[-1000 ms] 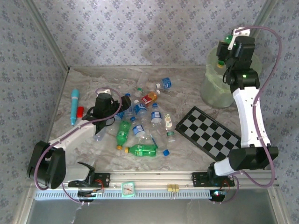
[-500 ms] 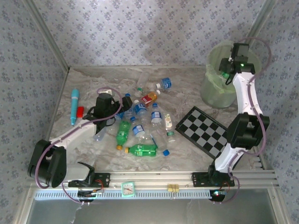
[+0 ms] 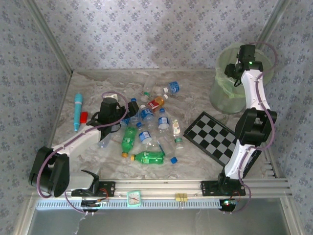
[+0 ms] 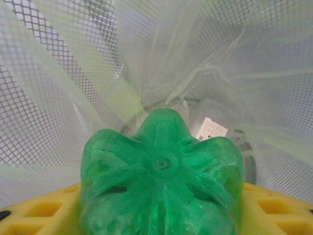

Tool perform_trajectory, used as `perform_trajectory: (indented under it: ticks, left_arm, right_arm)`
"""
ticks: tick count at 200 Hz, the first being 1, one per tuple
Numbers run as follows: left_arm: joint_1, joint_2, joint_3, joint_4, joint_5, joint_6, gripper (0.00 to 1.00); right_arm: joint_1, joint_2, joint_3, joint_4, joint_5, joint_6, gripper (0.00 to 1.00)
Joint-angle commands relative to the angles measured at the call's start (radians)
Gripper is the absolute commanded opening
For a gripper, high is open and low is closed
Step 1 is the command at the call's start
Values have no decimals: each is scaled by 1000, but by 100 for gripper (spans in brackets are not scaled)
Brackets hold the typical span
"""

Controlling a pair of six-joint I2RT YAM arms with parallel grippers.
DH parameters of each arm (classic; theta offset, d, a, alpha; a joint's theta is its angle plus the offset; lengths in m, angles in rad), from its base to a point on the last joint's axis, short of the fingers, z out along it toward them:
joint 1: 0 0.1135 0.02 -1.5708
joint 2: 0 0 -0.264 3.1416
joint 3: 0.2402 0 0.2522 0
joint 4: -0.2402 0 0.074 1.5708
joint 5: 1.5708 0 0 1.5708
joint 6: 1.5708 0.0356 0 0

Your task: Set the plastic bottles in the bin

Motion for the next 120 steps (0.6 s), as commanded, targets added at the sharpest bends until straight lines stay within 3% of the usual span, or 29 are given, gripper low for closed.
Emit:
perform_trajectory:
  ticks: [1,65,120]
  left_arm:
    - [4,-36,9,-6,-6,23,100]
    - [4,-26,12,0,-24,16,100]
    - [10,-27,6,-3,-60,15,100]
  right_arm:
    - [-3,-20,43,-17,3,13,70]
    - [62,-202,7,53,97,-41,82]
    - [228,-439,-244,245,40,-46,87]
